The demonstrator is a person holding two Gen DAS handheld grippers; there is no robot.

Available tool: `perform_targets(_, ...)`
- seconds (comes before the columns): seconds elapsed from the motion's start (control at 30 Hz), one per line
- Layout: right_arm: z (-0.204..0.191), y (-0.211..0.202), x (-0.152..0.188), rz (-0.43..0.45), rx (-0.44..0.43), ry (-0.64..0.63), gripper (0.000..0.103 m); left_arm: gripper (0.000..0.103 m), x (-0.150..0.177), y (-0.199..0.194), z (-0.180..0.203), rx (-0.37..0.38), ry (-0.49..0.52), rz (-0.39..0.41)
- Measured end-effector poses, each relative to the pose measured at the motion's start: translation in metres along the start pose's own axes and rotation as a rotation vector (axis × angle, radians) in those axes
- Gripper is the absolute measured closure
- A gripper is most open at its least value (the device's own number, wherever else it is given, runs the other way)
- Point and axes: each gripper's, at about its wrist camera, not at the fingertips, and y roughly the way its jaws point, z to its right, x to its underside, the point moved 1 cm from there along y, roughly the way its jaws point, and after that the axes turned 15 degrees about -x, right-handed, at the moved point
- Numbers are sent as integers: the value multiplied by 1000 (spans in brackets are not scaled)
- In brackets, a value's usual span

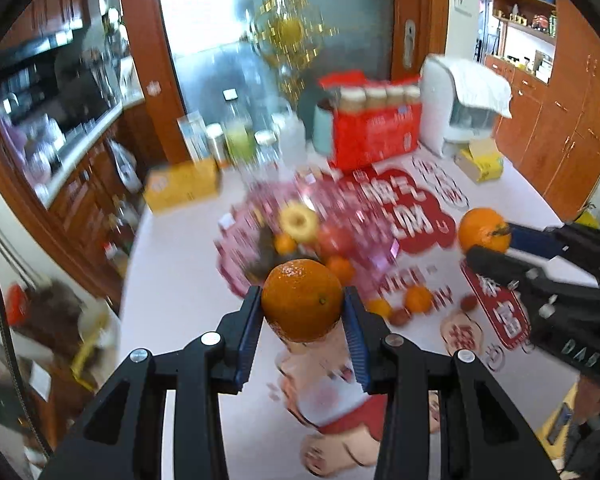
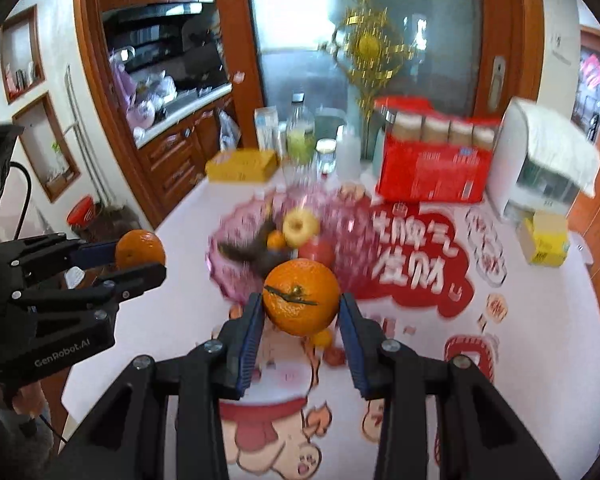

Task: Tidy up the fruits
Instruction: 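Carry both mandarins over the pink bowl and release them inside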

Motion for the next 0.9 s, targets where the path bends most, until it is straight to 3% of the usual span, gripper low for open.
perform_targets(0.17, -7, -14, -48, 76, 32, -23, 65, 65, -36, 2, -30, -4, -27, 65)
perform_targets(0.4, 6, 17, -83, 92, 77, -1, 65, 64, -60, 50, -47, 38, -90, 12)
perform_targets(0.57, 38, 75, -76, 4, 86, 81, 65, 64, -55, 110, -33, 103, -106, -104)
perform_targets(0.9, 88, 172, -33, -172, 82, 180, 65, 64, -38, 208, 25, 125, -13, -245)
